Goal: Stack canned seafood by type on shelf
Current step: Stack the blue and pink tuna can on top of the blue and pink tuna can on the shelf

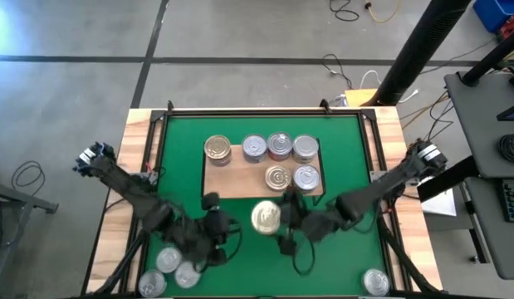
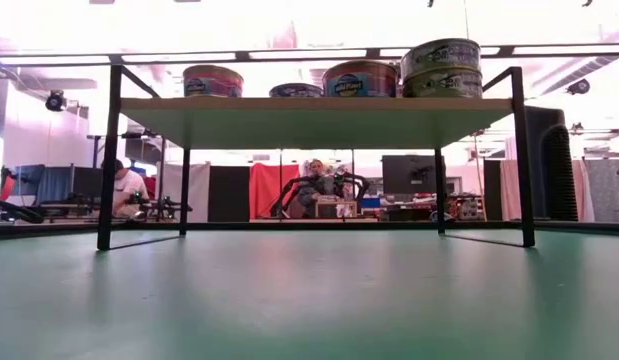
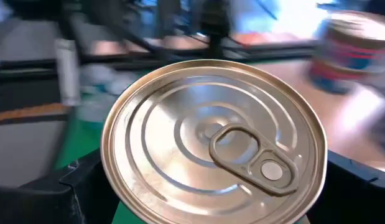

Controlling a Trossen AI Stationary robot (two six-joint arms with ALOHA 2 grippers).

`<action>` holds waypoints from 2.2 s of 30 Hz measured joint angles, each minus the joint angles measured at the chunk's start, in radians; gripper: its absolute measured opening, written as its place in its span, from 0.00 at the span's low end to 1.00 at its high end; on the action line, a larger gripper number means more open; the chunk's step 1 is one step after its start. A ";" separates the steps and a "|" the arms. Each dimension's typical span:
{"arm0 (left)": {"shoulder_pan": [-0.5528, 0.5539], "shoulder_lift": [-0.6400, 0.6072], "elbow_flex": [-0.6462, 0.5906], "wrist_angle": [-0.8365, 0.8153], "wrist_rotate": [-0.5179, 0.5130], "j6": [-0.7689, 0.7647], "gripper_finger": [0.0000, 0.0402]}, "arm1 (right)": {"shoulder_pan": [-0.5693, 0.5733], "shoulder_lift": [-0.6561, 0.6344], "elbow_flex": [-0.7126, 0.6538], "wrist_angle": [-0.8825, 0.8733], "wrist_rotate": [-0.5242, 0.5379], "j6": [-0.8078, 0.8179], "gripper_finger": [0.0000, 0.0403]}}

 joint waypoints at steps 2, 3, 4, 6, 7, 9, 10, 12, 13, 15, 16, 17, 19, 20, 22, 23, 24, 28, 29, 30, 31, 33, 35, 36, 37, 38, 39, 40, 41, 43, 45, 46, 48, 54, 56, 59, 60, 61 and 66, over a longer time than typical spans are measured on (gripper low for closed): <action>0.050 -0.014 0.000 0.038 0.065 0.108 0.19 | -0.039 -0.036 0.000 -0.081 0.016 0.002 0.93; 0.075 -0.022 0.000 0.052 0.094 0.159 0.19 | -0.058 -0.050 0.000 -0.109 0.026 0.001 0.93; 0.103 -0.027 0.000 0.070 0.120 0.206 0.19 | -0.076 -0.065 0.000 -0.130 0.027 0.002 0.93; 0.156 -0.038 0.000 0.109 0.170 0.298 0.19 | -0.111 -0.099 -0.002 -0.150 0.026 0.002 0.93; 0.181 -0.043 0.000 0.122 0.187 0.342 0.19 | -0.125 -0.117 -0.002 -0.145 0.026 0.000 0.93; 0.230 -0.050 -0.001 0.158 0.219 0.430 0.19 | -0.151 -0.156 -0.001 -0.151 0.032 0.000 0.93; 0.250 -0.055 -0.001 0.173 0.234 0.466 0.19 | -0.161 -0.172 -0.001 -0.162 0.041 -0.001 0.93; 0.282 -0.065 -0.002 0.201 0.264 0.529 0.19 | -0.182 -0.198 0.000 -0.193 0.046 0.004 0.93; 0.294 -0.072 -0.002 0.215 0.273 0.554 0.19 | -0.191 -0.207 0.000 -0.220 0.045 0.015 0.93; 0.313 -0.087 -0.002 0.230 0.284 0.592 0.19 | -0.205 -0.220 0.000 -0.266 0.045 0.041 0.93; 0.323 -0.094 -0.002 0.245 0.284 0.602 0.19 | -0.209 -0.226 0.000 -0.281 0.043 0.044 0.93; 0.331 -0.102 -0.002 0.263 0.285 0.611 0.19 | -0.212 -0.229 0.000 -0.297 0.040 0.045 0.93; 0.348 -0.117 -0.002 0.291 0.285 0.626 0.19 | -0.219 -0.230 -0.001 -0.308 0.037 0.047 0.93; 0.357 -0.122 -0.002 0.316 0.284 0.629 0.19 | -0.223 -0.230 -0.003 -0.308 0.036 0.056 0.93; 0.379 -0.128 -0.002 0.372 0.285 0.624 0.19 | -0.232 -0.229 -0.011 -0.311 0.026 0.071 0.93; 0.389 -0.128 -0.002 0.395 0.284 0.620 0.19 | -0.238 -0.226 -0.014 -0.311 0.019 0.071 0.93; 0.400 -0.128 -0.002 0.418 0.284 0.619 0.19 | -0.243 -0.225 -0.017 -0.309 0.015 0.071 0.93; 0.441 -0.113 -0.002 0.463 0.291 0.629 0.19 | -0.248 -0.219 -0.030 -0.307 0.011 0.080 0.93; 0.451 -0.107 -0.002 0.462 0.290 0.629 0.19 | -0.248 -0.217 -0.035 -0.307 0.010 0.080 0.93; 0.461 -0.101 -0.002 0.460 0.291 0.629 0.19 | -0.248 -0.217 -0.041 -0.308 0.008 0.081 0.93; 0.468 -0.094 -0.002 0.461 0.291 0.629 0.19 | -0.247 -0.217 -0.047 -0.309 0.007 0.081 0.93; 0.480 -0.080 -0.002 0.461 0.291 0.628 0.19 | -0.247 -0.217 -0.060 -0.308 0.004 0.082 0.93; 0.487 -0.065 -0.002 0.467 0.291 0.628 0.19 | -0.247 -0.217 -0.070 -0.308 0.008 0.092 0.93; 0.489 -0.057 -0.002 0.473 0.291 0.629 0.19 | -0.247 -0.217 -0.074 -0.308 0.009 0.096 0.93; 0.489 -0.050 -0.002 0.478 0.291 0.630 0.19 | -0.247 -0.217 -0.078 -0.308 0.010 0.097 0.93; 0.491 -0.041 -0.002 0.487 0.291 0.634 0.19 | -0.247 -0.217 -0.081 -0.307 0.012 0.097 0.93; 0.492 -0.033 -0.002 0.497 0.292 0.638 0.19 | -0.248 -0.217 -0.084 -0.305 0.013 0.097 0.93; 0.492 -0.028 -0.002 0.501 0.292 0.643 0.19 | -0.250 -0.217 -0.087 -0.303 0.015 0.097 0.93; 0.494 -0.022 -0.002 0.503 0.292 0.650 0.19 | -0.252 -0.217 -0.092 -0.299 0.017 0.095 0.93; 0.502 -0.009 -0.002 0.512 0.292 0.656 0.19 | -0.259 -0.217 -0.101 -0.296 0.016 0.091 0.93; 0.514 0.006 -0.002 0.512 0.292 0.658 0.19 | -0.272 -0.217 -0.112 -0.289 0.009 0.089 0.93; 0.520 0.014 -0.002 0.513 0.292 0.658 0.19 | -0.278 -0.217 -0.120 -0.281 0.002 0.089 0.93; 0.530 0.028 -0.002 0.512 0.292 0.658 0.19 | -0.287 -0.217 -0.134 -0.263 -0.010 0.089 0.93; 0.545 0.063 -0.002 0.502 0.292 0.658 0.19 | -0.293 -0.216 -0.161 -0.204 -0.008 0.089 0.96; 0.545 0.067 -0.003 0.483 0.292 0.658 0.19 | -0.293 -0.216 -0.168 -0.202 -0.015 0.089 0.97; 0.545 0.075 -0.003 0.466 0.292 0.659 0.19 | -0.293 -0.216 -0.176 -0.197 -0.017 0.089 0.98; 0.545 0.078 -0.003 0.467 0.292 0.664 0.19 | -0.293 -0.216 -0.179 -0.197 -0.017 0.089 0.98; 0.546 0.082 -0.003 0.466 0.292 0.672 0.19 | -0.293 -0.216 -0.181 -0.195 -0.023 0.089 0.98; 0.554 0.103 -0.003 0.466 0.292 0.701 0.19 | -0.304 -0.206 -0.187 -0.179 -0.102 0.087 0.99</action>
